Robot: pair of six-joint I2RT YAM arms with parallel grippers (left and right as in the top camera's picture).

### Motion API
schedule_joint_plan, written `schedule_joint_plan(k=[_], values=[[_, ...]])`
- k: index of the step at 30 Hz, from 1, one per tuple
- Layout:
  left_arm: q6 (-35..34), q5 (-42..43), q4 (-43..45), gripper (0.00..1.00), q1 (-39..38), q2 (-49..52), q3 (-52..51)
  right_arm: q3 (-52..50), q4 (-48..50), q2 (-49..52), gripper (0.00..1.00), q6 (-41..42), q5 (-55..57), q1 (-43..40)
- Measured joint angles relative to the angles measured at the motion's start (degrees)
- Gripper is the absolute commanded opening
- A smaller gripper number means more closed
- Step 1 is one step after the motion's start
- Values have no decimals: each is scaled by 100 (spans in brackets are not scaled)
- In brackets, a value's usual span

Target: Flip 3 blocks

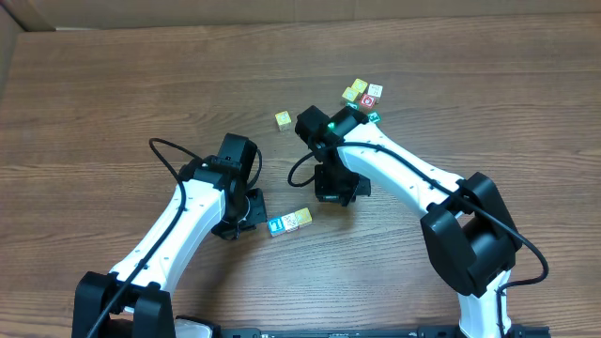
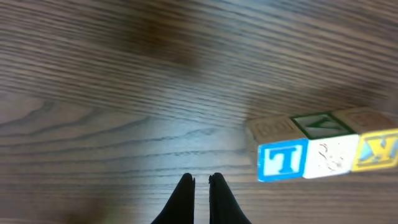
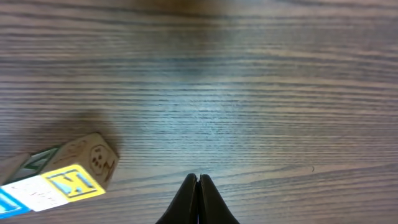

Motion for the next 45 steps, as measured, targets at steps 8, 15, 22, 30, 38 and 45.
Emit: schedule_joint_plan(k=[8,15,22,30,38,45], values=[[-592,-160,-42,4,0,0,-142,-48,529,0,4,35,-66,0],[-914,-144,269,4,-2,7,-704,-192,691,0,4,44,-157,0],[-1005,149,1121,4,-103,7,-1143,-275,697,0,4,70,-262,0],[-1005,275,1539,4,-103,7,-1316,-284,708,0,4,81,-640,7],[-1005,278,1593,4,-103,7,-1316,-649,1121,-2,4,101,-802,166],[-1001,278,1613,4,-103,7,-1316,-970,1725,-2,4,105,-911,352]])
